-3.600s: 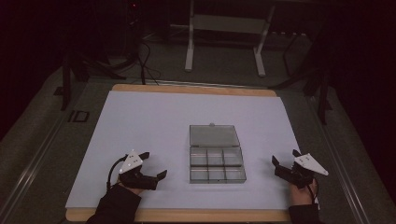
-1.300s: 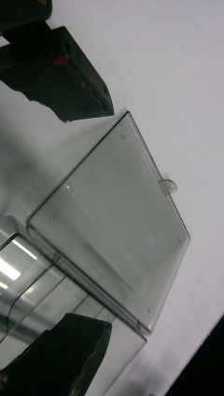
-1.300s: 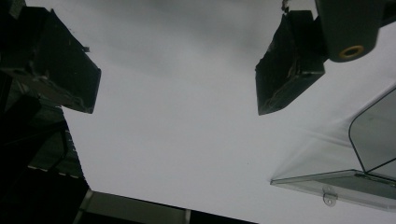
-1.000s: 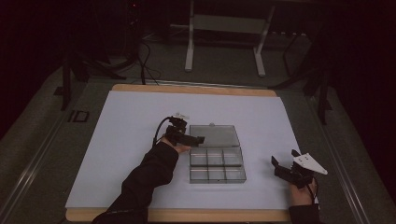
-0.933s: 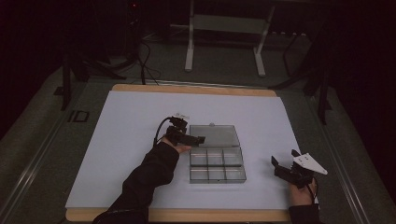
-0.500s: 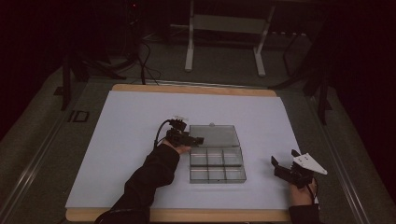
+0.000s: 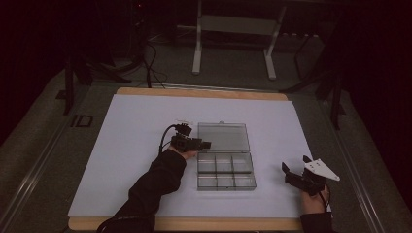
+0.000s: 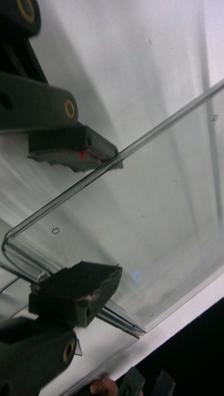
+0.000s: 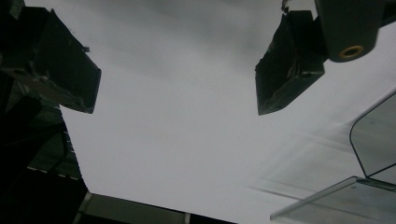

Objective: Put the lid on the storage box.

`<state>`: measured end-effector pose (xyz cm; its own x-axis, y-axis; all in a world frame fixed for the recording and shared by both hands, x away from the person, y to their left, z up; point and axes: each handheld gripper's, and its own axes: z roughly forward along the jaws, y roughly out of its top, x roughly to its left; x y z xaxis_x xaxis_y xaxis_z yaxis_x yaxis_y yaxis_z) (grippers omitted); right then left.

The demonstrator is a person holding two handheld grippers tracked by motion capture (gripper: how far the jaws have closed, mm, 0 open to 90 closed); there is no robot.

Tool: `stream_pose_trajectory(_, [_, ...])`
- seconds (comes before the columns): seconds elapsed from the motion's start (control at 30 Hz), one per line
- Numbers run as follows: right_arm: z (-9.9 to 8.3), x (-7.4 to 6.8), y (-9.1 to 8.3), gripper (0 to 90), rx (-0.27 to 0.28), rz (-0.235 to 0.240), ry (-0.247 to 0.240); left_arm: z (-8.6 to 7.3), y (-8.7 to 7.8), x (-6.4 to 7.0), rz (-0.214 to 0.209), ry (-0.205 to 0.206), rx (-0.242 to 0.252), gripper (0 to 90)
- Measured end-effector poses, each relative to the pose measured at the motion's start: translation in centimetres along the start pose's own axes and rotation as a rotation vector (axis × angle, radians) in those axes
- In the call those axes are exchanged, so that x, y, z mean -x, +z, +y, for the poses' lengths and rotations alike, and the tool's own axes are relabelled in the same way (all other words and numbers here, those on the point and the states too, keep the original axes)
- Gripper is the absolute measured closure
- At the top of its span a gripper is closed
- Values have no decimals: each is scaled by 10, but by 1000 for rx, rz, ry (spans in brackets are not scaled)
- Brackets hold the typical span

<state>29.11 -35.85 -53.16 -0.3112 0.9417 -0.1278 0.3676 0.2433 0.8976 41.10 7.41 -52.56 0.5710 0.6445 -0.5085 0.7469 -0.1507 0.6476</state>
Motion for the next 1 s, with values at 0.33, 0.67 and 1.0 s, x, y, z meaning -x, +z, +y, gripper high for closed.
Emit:
stream_pose_trajectory(0.33, [2,1,3,141,-31,11,9,2,-15,1,-23,54,49,642])
stream_pose_trajectory(0.67, [19,1,0,141,-39,53,7,-1,-25,2,-58,120,95,751])
stream_pose_trajectory(1.0, [61,-13,-1,140,23,120,-34,-4,-30,4,-67,177,121,794])
